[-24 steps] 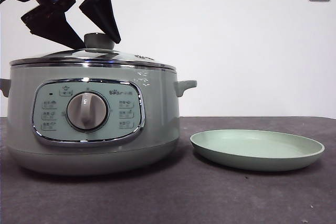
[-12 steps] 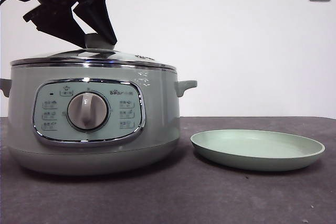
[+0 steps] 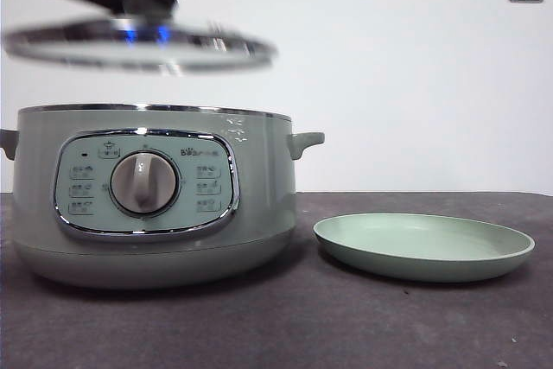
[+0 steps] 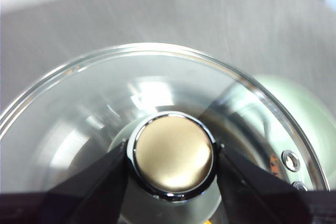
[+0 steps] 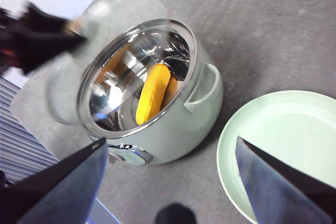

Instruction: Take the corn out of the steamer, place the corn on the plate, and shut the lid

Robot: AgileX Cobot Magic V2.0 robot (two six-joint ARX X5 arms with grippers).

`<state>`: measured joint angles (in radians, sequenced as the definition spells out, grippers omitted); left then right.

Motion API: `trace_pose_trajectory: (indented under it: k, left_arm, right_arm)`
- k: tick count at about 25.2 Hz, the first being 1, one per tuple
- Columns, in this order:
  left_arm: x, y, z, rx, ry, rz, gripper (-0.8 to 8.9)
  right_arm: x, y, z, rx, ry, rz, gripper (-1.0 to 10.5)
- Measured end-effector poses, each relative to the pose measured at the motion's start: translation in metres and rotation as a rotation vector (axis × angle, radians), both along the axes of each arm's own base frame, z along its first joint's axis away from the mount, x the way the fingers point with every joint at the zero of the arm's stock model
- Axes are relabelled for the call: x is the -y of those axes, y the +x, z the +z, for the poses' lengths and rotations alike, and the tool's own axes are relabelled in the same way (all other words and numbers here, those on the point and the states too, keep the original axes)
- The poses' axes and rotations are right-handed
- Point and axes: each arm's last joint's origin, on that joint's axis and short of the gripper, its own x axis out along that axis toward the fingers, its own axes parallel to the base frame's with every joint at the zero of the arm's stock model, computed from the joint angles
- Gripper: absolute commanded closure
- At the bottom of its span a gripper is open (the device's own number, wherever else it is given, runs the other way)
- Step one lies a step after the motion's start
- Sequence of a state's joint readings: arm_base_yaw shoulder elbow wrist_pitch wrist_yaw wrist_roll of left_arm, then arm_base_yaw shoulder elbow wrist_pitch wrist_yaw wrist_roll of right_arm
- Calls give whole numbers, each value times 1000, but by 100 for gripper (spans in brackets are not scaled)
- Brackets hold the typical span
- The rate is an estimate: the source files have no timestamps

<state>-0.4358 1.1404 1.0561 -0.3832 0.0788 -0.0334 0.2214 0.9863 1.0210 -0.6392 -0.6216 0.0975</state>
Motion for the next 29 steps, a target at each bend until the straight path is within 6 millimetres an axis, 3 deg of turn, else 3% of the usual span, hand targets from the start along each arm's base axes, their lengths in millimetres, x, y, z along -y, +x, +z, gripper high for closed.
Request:
trace_pose_trajectory:
  k: [9, 13, 19, 23, 29]
  left_arm:
    - [-38, -66, 47, 227, -20, 206, 822]
    - [-54, -93, 55, 274, -4, 314, 822]
    - [-76, -131, 55, 298, 86, 453, 822]
    - [-79, -136, 51, 270, 120, 446, 822]
    - [-78, -135, 51, 263, 123, 441, 822]
  right_arm:
    - [-77, 33, -3, -62, -128, 114, 540]
    - [-120, 46, 1, -54, -186, 159, 540]
    - [-205, 78, -4, -93, -371, 180, 540]
    - [-249, 92, -25, -88, -497, 178, 540]
    - [-282, 110, -85, -147, -600, 204, 541]
